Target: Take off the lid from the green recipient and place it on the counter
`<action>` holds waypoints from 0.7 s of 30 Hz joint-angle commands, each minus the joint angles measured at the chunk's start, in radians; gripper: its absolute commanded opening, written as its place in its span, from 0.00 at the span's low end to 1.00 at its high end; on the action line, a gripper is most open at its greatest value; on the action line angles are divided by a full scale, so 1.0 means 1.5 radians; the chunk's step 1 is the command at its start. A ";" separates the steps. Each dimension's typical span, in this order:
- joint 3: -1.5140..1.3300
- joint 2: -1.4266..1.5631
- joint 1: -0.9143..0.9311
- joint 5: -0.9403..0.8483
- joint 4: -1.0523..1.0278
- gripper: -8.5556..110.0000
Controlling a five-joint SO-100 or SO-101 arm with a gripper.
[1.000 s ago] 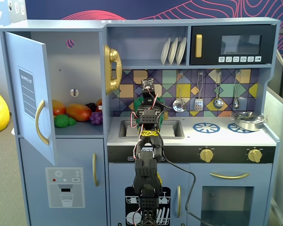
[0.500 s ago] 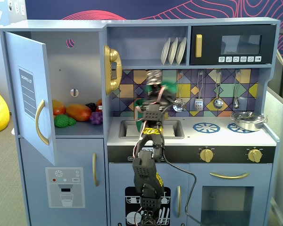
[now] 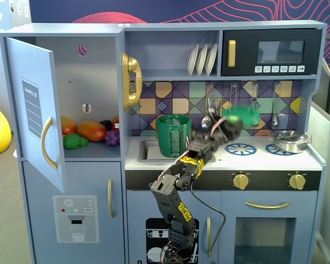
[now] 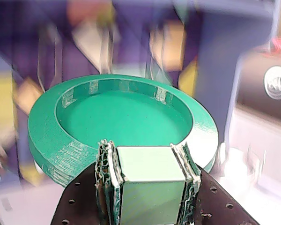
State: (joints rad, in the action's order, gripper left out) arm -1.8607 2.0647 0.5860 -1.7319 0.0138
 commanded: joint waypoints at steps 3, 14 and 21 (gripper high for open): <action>-0.096 -0.017 -0.008 -0.021 0.118 0.07; -0.155 -0.078 -0.027 -0.036 0.170 0.07; -0.166 -0.086 -0.030 -0.043 0.168 0.07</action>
State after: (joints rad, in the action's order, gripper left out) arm -2.1169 1.9297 0.5507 -1.7794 0.2194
